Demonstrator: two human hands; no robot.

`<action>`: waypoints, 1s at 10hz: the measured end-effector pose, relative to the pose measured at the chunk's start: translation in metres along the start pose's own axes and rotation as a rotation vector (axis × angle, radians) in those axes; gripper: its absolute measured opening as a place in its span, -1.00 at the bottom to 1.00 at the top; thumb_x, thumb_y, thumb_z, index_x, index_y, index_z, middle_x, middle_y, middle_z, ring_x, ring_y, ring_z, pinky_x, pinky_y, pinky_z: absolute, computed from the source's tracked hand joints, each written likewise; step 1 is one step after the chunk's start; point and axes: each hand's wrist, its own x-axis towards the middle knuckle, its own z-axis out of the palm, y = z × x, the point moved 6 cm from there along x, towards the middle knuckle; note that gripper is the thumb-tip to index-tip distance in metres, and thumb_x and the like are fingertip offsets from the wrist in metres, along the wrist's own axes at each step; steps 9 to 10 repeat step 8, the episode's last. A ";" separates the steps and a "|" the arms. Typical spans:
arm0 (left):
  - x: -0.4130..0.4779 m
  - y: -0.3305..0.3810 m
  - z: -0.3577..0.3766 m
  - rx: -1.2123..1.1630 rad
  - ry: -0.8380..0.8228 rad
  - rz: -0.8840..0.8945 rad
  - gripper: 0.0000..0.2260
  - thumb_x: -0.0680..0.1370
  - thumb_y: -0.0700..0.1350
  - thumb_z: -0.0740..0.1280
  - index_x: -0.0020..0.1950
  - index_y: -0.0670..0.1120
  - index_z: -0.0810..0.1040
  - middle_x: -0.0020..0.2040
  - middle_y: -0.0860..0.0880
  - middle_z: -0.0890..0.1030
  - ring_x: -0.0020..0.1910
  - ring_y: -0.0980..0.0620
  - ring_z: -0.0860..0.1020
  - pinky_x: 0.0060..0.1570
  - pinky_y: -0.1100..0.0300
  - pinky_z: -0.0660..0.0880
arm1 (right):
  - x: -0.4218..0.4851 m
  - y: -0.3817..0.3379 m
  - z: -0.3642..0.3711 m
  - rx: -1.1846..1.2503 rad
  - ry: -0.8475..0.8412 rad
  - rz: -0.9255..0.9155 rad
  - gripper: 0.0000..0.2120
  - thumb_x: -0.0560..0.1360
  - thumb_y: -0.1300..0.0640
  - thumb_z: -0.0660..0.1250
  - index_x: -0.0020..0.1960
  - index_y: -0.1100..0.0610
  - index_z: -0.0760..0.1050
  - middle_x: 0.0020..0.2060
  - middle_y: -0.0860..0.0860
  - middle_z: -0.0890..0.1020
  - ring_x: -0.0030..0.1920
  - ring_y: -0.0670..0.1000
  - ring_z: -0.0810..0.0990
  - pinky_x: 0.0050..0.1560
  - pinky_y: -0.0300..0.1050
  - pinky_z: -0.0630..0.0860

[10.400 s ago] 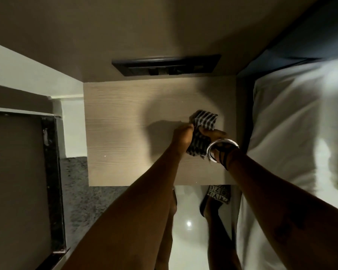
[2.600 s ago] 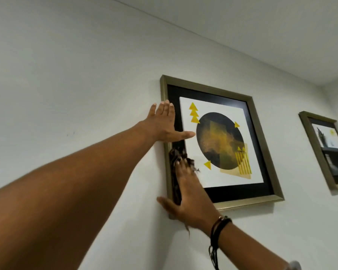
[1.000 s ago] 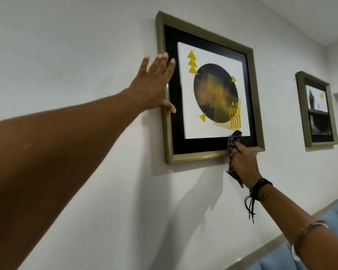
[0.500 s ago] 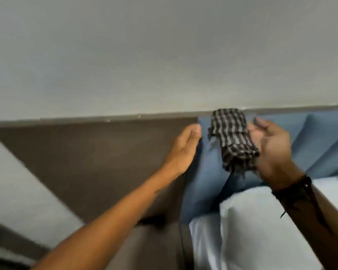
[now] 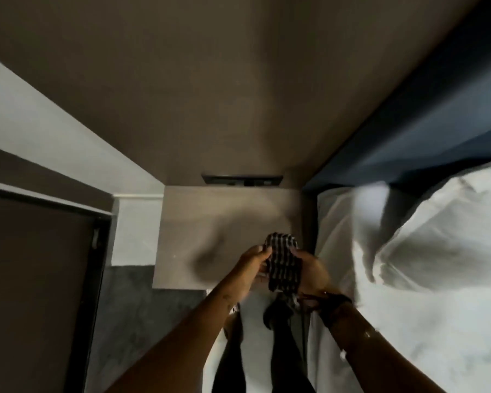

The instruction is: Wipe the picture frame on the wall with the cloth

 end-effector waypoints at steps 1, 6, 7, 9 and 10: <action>0.048 -0.021 -0.005 0.016 -0.010 -0.029 -0.85 0.60 -0.08 0.27 0.13 -0.05 0.54 0.04 -0.10 0.63 -0.10 -0.02 0.60 -0.21 0.15 0.53 | 0.051 0.008 -0.035 -0.024 0.110 0.042 -0.52 0.63 0.06 0.03 0.42 0.32 0.35 0.08 0.27 0.62 0.05 0.25 0.64 0.08 0.16 0.54; 0.207 -0.089 -0.005 0.143 0.016 -0.129 -0.53 0.57 -0.36 0.18 0.48 -0.14 0.33 0.35 -0.24 0.50 0.30 -0.22 0.49 0.22 -0.03 0.47 | 0.206 -0.009 -0.144 -0.624 0.470 0.176 -0.54 0.60 0.20 0.26 0.45 0.35 0.35 0.38 0.29 0.48 0.36 0.30 0.47 0.40 0.14 0.40; 0.191 -0.067 -0.004 0.278 0.067 -0.071 -0.54 0.53 -0.33 0.19 0.44 -0.15 0.38 0.30 -0.19 0.54 0.26 -0.18 0.52 0.13 0.06 0.50 | 0.191 -0.010 -0.134 -0.808 0.458 0.200 -0.38 0.57 0.09 0.32 0.53 0.27 0.21 0.44 0.25 0.41 0.39 0.27 0.44 0.42 0.16 0.38; 0.160 -0.045 -0.013 0.437 0.198 -0.058 -0.54 0.54 -0.19 0.27 0.44 -0.20 0.36 0.36 -0.23 0.50 0.27 -0.21 0.51 0.19 0.06 0.49 | 0.156 -0.021 -0.118 -1.142 0.529 0.141 -0.28 0.57 -0.07 0.28 0.58 0.22 0.11 0.55 0.22 0.24 0.52 0.23 0.28 0.52 0.08 0.23; 0.160 -0.045 -0.013 0.437 0.198 -0.058 -0.54 0.54 -0.19 0.27 0.44 -0.20 0.36 0.36 -0.23 0.50 0.27 -0.21 0.51 0.19 0.06 0.49 | 0.156 -0.021 -0.118 -1.142 0.529 0.141 -0.28 0.57 -0.07 0.28 0.58 0.22 0.11 0.55 0.22 0.24 0.52 0.23 0.28 0.52 0.08 0.23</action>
